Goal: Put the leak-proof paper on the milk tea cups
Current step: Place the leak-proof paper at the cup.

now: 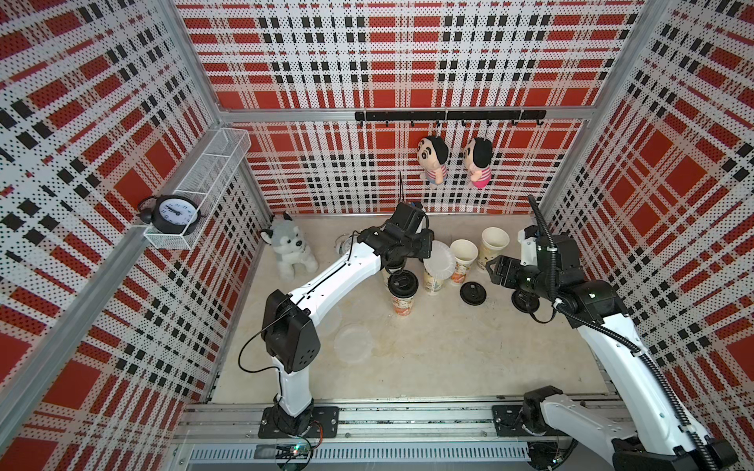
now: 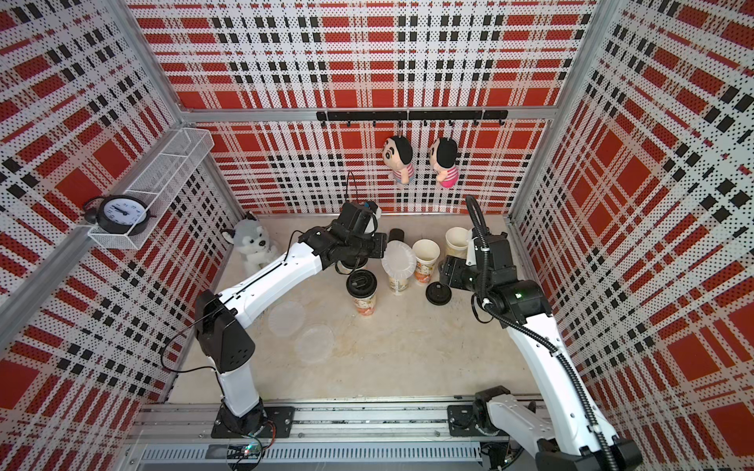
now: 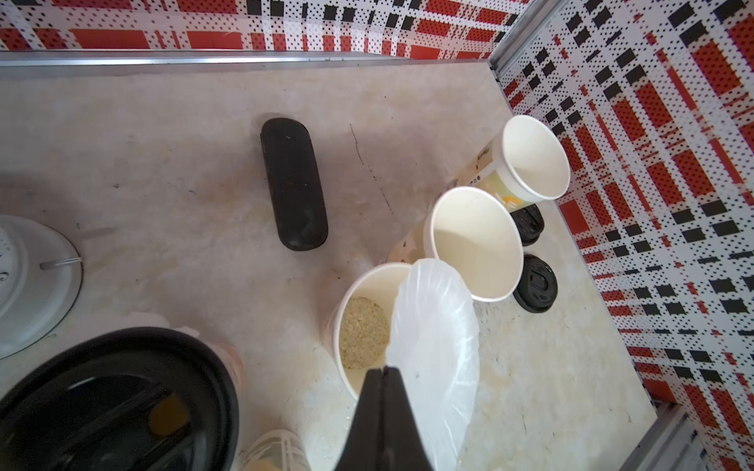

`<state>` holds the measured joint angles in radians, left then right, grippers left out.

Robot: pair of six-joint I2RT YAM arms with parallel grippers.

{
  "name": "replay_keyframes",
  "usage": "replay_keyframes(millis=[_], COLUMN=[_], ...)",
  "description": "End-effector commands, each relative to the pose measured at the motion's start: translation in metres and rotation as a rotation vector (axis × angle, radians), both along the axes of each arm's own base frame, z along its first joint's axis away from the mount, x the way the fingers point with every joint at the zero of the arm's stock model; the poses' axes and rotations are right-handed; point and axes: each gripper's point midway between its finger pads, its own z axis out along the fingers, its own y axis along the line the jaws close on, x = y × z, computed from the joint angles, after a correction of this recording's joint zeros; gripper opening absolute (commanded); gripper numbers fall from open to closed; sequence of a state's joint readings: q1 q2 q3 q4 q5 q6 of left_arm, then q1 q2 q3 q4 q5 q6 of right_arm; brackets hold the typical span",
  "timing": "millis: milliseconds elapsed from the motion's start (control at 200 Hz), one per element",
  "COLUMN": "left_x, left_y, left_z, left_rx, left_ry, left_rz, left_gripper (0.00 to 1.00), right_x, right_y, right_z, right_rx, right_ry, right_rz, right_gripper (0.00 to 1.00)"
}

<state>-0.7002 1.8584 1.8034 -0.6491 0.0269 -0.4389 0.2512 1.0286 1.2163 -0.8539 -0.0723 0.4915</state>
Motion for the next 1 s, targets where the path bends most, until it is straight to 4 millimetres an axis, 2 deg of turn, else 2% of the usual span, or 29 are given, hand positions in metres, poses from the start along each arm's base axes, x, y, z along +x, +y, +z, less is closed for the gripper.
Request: replay_keyframes(millis=[0,361,817,997], left_x=[0.009,0.013,0.025,0.026], left_y=[-0.001,0.000,0.009,0.010], left_z=[-0.005,-0.029,-0.034,-0.043], left_rx=[0.016,0.056,0.092,0.109], left_ry=[-0.025,0.006,-0.015,-0.006], left_rz=[0.006,0.005,0.054,0.057], left_gripper=[0.00,0.00,0.00,0.00], right_x=[0.001,0.001,0.000,0.000], right_y=[-0.003,-0.001,0.000,0.000], right_z=[0.006,0.004,0.000,0.000], right_rx=[0.007,0.011,0.013,0.015], right_ry=[-0.024,-0.019,-0.011,-0.012], right_rz=[-0.009,-0.002,0.002,0.004], right_gripper=[0.76,0.76,0.77,0.77])
